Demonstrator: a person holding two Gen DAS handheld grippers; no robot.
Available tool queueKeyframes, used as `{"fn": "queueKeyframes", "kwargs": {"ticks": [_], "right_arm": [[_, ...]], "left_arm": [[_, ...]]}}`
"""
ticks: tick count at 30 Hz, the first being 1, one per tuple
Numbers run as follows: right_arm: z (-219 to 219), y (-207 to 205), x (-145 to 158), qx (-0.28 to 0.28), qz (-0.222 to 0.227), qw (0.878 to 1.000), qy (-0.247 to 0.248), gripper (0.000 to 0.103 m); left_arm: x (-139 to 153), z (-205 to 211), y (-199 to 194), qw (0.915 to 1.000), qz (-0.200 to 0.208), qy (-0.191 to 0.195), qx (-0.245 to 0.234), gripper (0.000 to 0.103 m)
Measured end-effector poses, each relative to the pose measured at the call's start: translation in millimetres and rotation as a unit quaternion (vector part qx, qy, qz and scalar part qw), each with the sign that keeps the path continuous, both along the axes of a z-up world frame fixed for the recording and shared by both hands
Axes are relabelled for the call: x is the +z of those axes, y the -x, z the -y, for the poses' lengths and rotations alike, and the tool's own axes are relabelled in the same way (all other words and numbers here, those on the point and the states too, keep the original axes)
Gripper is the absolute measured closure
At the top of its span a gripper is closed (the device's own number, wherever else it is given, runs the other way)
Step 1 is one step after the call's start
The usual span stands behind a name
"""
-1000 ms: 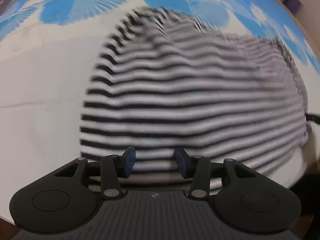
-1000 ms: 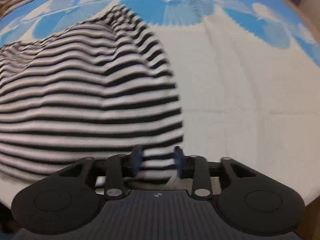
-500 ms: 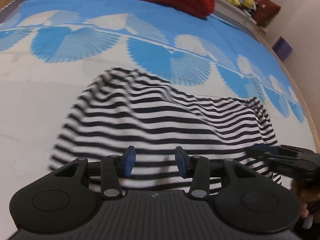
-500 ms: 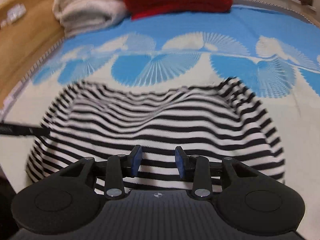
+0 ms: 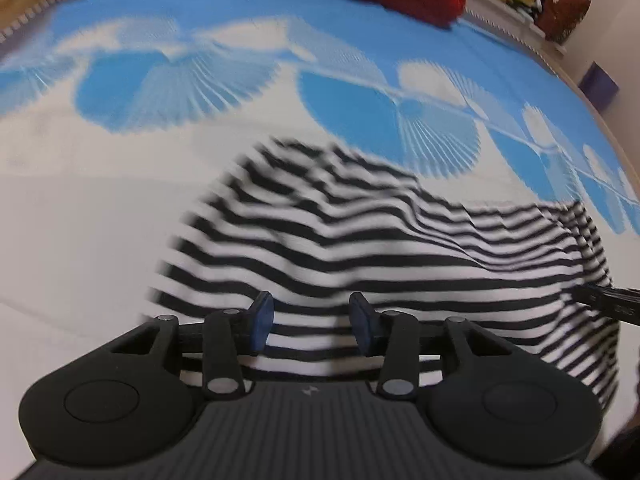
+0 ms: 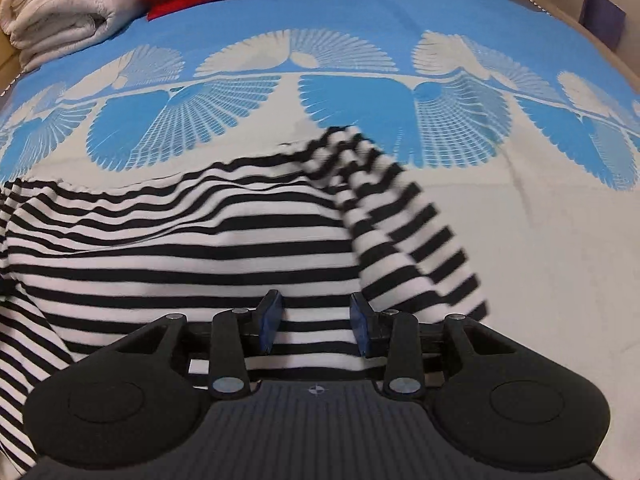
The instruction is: Fold small clothes
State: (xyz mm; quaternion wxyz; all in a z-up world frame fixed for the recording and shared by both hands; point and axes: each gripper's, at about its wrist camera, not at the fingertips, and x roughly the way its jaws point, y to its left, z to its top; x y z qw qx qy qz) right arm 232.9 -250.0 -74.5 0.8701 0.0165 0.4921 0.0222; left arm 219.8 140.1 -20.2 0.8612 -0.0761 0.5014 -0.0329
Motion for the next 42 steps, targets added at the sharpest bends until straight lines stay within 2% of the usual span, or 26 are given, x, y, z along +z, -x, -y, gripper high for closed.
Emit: {"fn": "queueKeyframes", "kwargs": {"ticks": [4, 11, 13, 14, 17, 21, 26, 28, 29, 30, 33, 34, 35, 37, 39, 41, 42], "right_arm": [[19.6, 17.2, 12.2, 0.005, 0.019, 1.0, -0.004, 0.065], [51.0, 80.6, 56.1, -0.031, 0.064, 0.995, -0.07, 0.063], [52.2, 98.3, 64.9, -0.035, 0.076, 0.993, -0.083, 0.063], [51.7, 108.2, 69.1, -0.035, 0.084, 0.992, -0.089, 0.063], [47.1, 132.8, 77.3, -0.023, 0.105, 0.99, -0.087, 0.063], [46.3, 158.3, 83.9, -0.023, 0.119, 0.99, -0.075, 0.063], [49.9, 169.6, 89.4, -0.058, 0.111, 0.984, -0.127, 0.063], [44.4, 171.1, 89.2, -0.054, 0.109, 0.984, -0.132, 0.063], [40.8, 172.5, 88.9, -0.047, 0.111, 0.984, -0.131, 0.063], [37.6, 174.2, 88.0, -0.041, 0.112, 0.985, -0.127, 0.063], [31.2, 176.6, 82.3, -0.033, 0.105, 0.987, -0.117, 0.063], [30.1, 175.4, 81.3, -0.031, 0.102, 0.987, -0.117, 0.063], [28.8, 175.2, 81.4, -0.029, 0.105, 0.987, -0.118, 0.063], [25.6, 172.1, 78.5, -0.019, 0.109, 0.989, -0.1, 0.063], [22.9, 167.7, 72.0, -0.012, 0.103, 0.991, -0.078, 0.063], [22.5, 162.9, 65.2, -0.013, 0.094, 0.993, -0.074, 0.063], [22.1, 160.0, 62.6, -0.014, 0.091, 0.993, -0.076, 0.063]], "left_arm": [[19.5, -35.1, 22.3, 0.9992, 0.019, 0.027, 0.023, 0.056], [45.1, -55.7, 83.3, 0.9966, 0.058, 0.033, 0.046, 0.057], [45.9, -55.2, 101.9, 0.9959, 0.065, 0.035, 0.052, 0.067], [44.6, -54.2, 112.4, 0.9958, 0.065, 0.038, 0.052, 0.077], [37.5, -52.8, 137.1, 0.996, 0.064, 0.037, 0.049, 0.082], [26.5, -61.5, 156.8, 0.994, 0.047, 0.067, 0.072, 0.081], [23.2, -74.6, 160.4, 0.9865, 0.005, 0.11, 0.121, 0.081], [24.9, -75.0, 158.8, 0.9824, -0.015, 0.129, 0.134, 0.074], [25.6, -74.5, 159.6, 0.9819, -0.013, 0.136, 0.131, 0.065], [24.3, -73.7, 161.1, 0.9824, -0.008, 0.138, 0.126, 0.059], [11.0, -71.0, 169.5, 0.9863, 0.02, 0.099, 0.13, 0.06], [1.9, -73.5, 168.1, 0.9853, 0.001, 0.091, 0.145, 0.061], [-3.8, -77.9, 164.5, 0.9793, -0.023, 0.102, 0.174, 0.062], [-4.2, -87.0, 162.7, 0.9686, -0.01, 0.159, 0.191, 0.061], [-3.4, -90.0, 162.2, 0.9673, -0.011, 0.158, 0.198, 0.061], [-12.8, -95.3, 165.2, 0.9589, -0.033, 0.183, 0.214, 0.061], [-19.4, -98.5, 166.6, 0.9522, -0.048, 0.201, 0.225, 0.061]]}}
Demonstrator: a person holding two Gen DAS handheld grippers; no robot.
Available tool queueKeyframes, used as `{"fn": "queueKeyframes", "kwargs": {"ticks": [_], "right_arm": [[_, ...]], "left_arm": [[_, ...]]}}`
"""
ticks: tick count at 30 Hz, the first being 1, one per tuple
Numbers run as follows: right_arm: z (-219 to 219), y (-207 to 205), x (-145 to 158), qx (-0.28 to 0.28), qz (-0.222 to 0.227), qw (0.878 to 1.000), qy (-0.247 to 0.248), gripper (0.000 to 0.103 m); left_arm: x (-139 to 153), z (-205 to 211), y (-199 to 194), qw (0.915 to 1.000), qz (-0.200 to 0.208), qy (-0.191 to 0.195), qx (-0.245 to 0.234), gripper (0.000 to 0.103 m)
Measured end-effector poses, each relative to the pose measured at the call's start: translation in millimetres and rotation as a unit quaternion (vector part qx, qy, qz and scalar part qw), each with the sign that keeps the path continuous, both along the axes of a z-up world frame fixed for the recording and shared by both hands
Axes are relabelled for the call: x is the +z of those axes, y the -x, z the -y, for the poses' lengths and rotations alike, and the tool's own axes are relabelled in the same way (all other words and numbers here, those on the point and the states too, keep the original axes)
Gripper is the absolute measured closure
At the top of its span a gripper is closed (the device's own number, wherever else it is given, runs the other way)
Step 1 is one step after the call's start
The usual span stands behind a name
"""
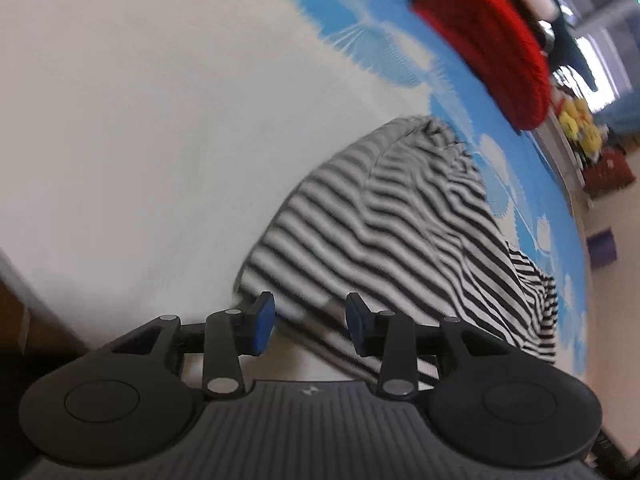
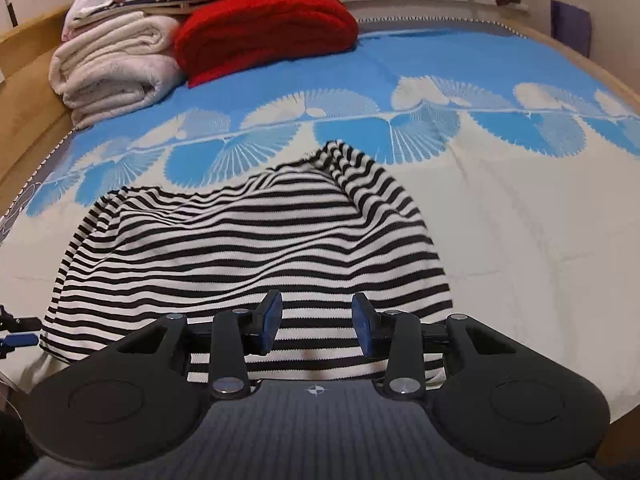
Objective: Fold small clothes
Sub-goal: 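Press the folded bundle edge flat with both open grippers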
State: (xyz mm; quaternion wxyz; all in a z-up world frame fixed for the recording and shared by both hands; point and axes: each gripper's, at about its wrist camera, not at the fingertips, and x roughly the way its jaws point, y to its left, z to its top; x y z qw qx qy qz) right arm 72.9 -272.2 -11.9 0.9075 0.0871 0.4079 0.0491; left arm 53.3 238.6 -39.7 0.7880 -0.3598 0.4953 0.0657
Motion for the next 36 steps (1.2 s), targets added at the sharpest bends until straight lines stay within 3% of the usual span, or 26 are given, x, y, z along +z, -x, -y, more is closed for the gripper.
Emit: {"fn": "queueKeyframes", "kwargs": {"ticks": [2, 4, 10, 16, 18, 22, 26, 31, 36], "right_arm": [[-2.2, -5.4, -2.8, 0.002, -0.001, 1.0, -0.001, 0.063], [-6.6, -9.1, -3.7, 0.005, 0.002, 1.0, 0.0, 0.063], [-18.2, -13.4, -2.1, 0.011, 0.004, 1.0, -0.018, 0.063], [-19.8, -13.0, -0.6, 0.012, 0.013, 1.0, -0.012, 0.063], [-17.1, -12.7, -0.9, 0.007, 0.014, 1.0, -0.009, 0.063], [-9.8, -11.3, -2.6, 0.0, 0.014, 1.0, -0.01, 0.063], [-5.2, -9.6, -2.8, -0.01, 0.019, 1.0, -0.009, 0.063], [1.9, -9.0, 1.4, -0.032, 0.032, 0.999, -0.013, 0.063], [13.8, -9.6, 5.7, -0.064, 0.047, 0.997, -0.015, 0.063]], "left_arm": [[-7.5, -4.1, -0.3, 0.9997, -0.015, 0.016, 0.011, 0.061], [-10.4, -7.5, -2.9, 0.9996, -0.023, 0.005, 0.018, 0.061], [-14.9, -13.6, -9.9, 0.9994, -0.013, 0.006, 0.032, 0.061], [-12.2, 0.8, -19.3, 0.9994, 0.001, -0.035, 0.005, 0.063], [-11.6, 5.5, -21.5, 0.9988, 0.005, -0.05, -0.005, 0.075], [-13.6, 7.5, -23.8, 0.9985, 0.013, -0.051, -0.016, 0.089], [1.6, 14.5, -22.4, 0.9949, 0.04, -0.089, -0.025, 0.093], [28.1, 10.8, -10.9, 0.991, 0.072, -0.113, -0.004, 0.093], [37.4, 3.3, -0.6, 0.9808, 0.05, -0.187, 0.027, 0.093]]}}
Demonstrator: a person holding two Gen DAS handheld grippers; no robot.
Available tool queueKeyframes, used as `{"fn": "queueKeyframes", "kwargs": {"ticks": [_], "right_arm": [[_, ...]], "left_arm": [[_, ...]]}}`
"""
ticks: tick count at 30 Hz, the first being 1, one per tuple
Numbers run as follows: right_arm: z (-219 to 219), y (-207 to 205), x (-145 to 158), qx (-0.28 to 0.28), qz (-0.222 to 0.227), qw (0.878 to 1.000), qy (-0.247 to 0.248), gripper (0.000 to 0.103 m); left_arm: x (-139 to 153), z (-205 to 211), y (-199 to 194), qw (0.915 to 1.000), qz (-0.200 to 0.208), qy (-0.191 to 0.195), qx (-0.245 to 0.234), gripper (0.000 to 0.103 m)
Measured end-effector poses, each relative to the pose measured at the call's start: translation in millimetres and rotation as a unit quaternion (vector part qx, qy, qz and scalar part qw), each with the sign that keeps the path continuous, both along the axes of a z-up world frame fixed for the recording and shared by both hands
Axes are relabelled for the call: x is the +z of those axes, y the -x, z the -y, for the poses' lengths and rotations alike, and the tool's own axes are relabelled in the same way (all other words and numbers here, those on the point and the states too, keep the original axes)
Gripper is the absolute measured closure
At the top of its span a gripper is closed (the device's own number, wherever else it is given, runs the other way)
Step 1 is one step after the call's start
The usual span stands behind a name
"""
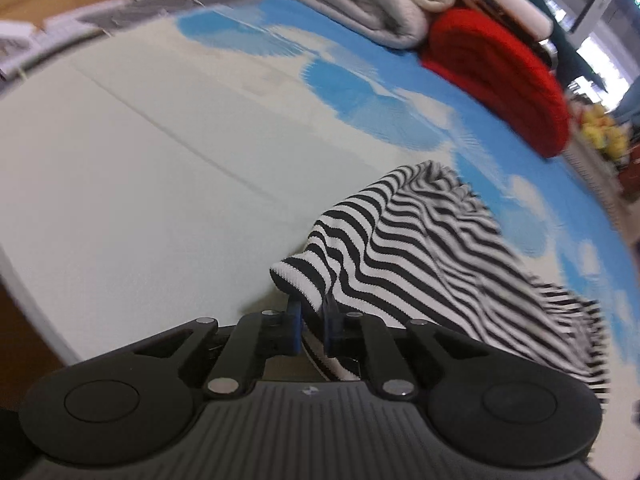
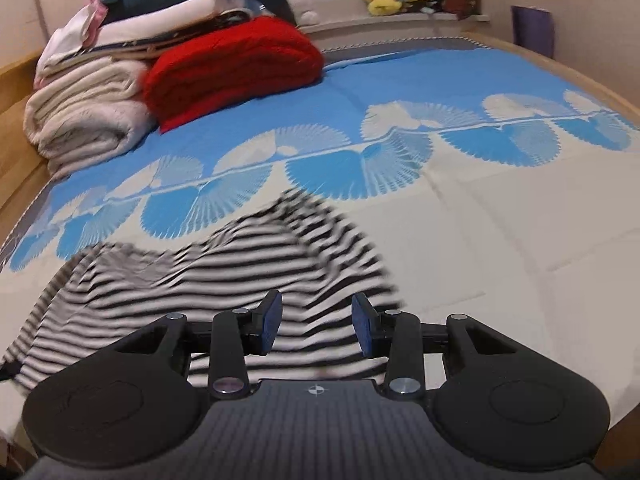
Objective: Fold small clothes
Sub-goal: 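Press the folded bundle edge flat with both open grippers, then pinch the striped bundle corner with the left gripper and lift it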
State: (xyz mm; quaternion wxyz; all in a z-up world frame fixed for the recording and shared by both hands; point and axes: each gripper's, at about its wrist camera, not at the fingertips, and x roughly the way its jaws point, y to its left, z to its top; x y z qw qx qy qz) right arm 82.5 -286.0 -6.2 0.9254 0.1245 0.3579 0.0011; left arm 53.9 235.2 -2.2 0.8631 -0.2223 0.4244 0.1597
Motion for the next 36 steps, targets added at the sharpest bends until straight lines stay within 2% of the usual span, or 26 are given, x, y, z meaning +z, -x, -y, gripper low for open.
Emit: {"fn": "queueKeyframes", "kwargs": {"ticks": [2, 5, 9, 11, 13, 15, 17, 19, 21, 24, 26, 27, 29, 31, 32, 33, 35, 36], "right_arm": [[5.0, -0.8, 0.1, -0.01, 0.0, 1.0, -0.001, 0.063], [14.6, -2.6, 1.2, -0.026, -0.001, 1.0, -0.008, 0.063], [33.3, -12.3, 11.4, -0.037, -0.006, 0.999, -0.024, 0.063], [41.7, -27.1, 23.6, 0.0, -0.005, 1.0, -0.026, 0.063], [56.2, -41.4, 40.3, 0.039, 0.024, 0.999, -0.013, 0.063], [72.9, -49.2, 46.6, 0.032, 0.05, 0.998, 0.009, 0.063], [90.9, -53.0, 37.8, 0.009, 0.044, 0.999, -0.006, 0.063], [104.9, -56.7, 27.1, -0.005, 0.014, 0.999, -0.034, 0.063], [111.8, -53.8, 29.4, -0.006, 0.035, 0.999, -0.033, 0.063], [117.5, -52.0, 29.9, -0.003, 0.05, 0.999, -0.009, 0.063], [125.1, -53.6, 28.7, -0.004, 0.046, 0.999, -0.025, 0.063], [128.5, -54.0, 27.6, -0.006, 0.043, 0.998, -0.035, 0.063], [132.8, -55.5, 26.2, -0.006, 0.041, 0.998, -0.049, 0.063], [134.2, -57.8, 25.7, -0.003, 0.038, 0.998, -0.057, 0.063], [133.4, -58.9, 25.4, 0.001, 0.036, 0.998, -0.061, 0.063], [131.9, -60.8, 24.3, 0.008, 0.033, 0.997, -0.065, 0.063], [126.1, -66.8, 21.4, 0.028, 0.021, 0.996, -0.08, 0.063], [122.0, -70.0, 19.1, 0.041, 0.013, 0.995, -0.088, 0.063]], "left_arm": [[-1.8, -2.5, 0.7, 0.9998, -0.013, -0.012, 0.008, 0.093], [6.3, 1.9, 0.8, 0.9998, -0.007, -0.021, 0.002, 0.093], [47.4, 38.7, -3.4, 0.9951, 0.044, -0.069, -0.055, 0.093], [69.4, 66.7, -5.1, 0.9896, 0.076, -0.081, -0.091, 0.093], [85.8, 97.7, -8.5, 0.9855, 0.103, -0.064, -0.119, 0.094], [97.0, 132.3, -11.1, 0.9804, 0.126, -0.032, -0.148, 0.094], [103.8, 180.4, -17.6, 0.9706, 0.143, -0.014, -0.193, 0.094], [103.8, 230.5, -23.0, 0.9573, 0.151, 0.009, -0.247, 0.095], [99.7, 283.5, -25.2, 0.9394, 0.155, 0.026, -0.305, 0.101], [85.0, 358.7, -21.9, 0.9056, 0.147, 0.047, -0.395, 0.101], [64.5, 401.7, -23.0, 0.8817, 0.111, 0.049, -0.456, 0.101], [51.5, 416.3, -25.4, 0.875, 0.085, 0.049, -0.474, 0.1], [27.6, 430.2, -31.4, 0.8681, 0.027, 0.06, -0.492, 0.099], [26.4, 423.6, -32.1, 0.8611, 0.018, 0.078, -0.502, 0.097], [32.5, 414.0, -30.3, 0.8571, 0.026, 0.08, -0.508, 0.09], [39.0, 405.0, -30.5, 0.8555, 0.033, 0.078, -0.511, 0.078], [52.8, 377.1, -23.0, 0.8588, 0.05, 0.065, -0.506, 0.06], [56.0, 359.8, -20.3, 0.862, 0.054, 0.058, -0.501, 0.06]]}}
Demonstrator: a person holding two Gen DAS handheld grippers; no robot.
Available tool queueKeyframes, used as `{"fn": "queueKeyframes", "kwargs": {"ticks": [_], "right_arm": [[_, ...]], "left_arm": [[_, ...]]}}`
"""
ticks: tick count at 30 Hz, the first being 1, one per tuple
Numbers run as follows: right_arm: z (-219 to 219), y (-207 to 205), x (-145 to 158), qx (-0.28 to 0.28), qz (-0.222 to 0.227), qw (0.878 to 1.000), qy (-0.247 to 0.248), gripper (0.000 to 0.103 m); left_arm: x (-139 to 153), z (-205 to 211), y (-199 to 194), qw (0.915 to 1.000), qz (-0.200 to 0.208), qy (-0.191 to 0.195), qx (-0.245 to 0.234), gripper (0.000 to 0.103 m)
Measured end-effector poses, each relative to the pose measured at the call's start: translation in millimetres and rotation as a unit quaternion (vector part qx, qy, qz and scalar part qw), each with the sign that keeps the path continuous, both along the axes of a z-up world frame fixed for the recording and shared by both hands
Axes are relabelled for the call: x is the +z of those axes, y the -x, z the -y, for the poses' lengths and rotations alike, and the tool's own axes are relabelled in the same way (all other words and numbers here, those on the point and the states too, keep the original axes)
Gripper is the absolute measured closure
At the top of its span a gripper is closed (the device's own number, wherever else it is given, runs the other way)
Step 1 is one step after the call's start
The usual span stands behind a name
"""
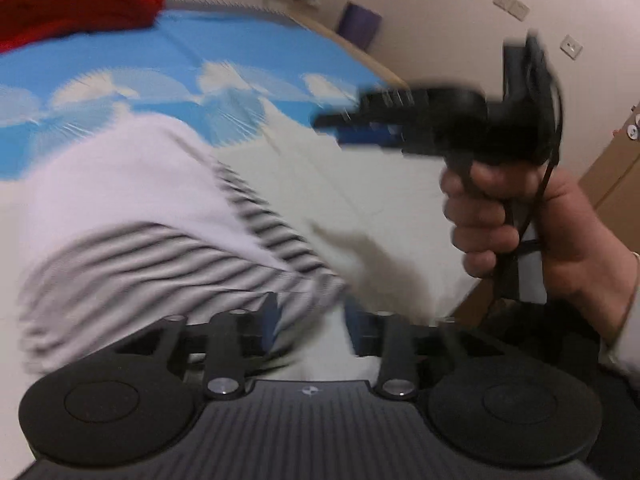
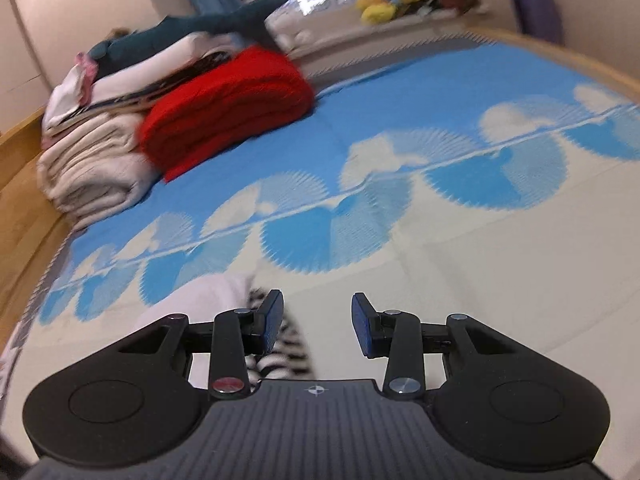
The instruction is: Fold small clothes
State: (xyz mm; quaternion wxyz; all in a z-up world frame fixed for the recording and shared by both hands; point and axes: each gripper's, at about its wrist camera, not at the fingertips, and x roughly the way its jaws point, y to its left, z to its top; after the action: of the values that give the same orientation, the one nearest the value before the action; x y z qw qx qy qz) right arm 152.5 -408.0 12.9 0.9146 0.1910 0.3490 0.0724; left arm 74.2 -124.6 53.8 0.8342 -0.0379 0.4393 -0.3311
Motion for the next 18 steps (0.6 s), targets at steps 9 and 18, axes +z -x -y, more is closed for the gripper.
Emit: {"fn": "queueKeyframes", "kwargs": {"ticks": [9, 18], "right_arm": [[-54.5, -33.6, -18.0, 0.085, -0.057, 0.994, -0.042, 0.063], [-92.5, -67.5, -51.5, 0.07, -0.113, 0.99, -0.045, 0.056]], "left_arm": [[-2.7, -121.8, -26.2, 0.9917, 0.022, -0.061, 0.111, 0.057], [-24.6, -163.9, -33.2, 0.9731, -0.076, 0.038, 0.214, 0.03]]}}
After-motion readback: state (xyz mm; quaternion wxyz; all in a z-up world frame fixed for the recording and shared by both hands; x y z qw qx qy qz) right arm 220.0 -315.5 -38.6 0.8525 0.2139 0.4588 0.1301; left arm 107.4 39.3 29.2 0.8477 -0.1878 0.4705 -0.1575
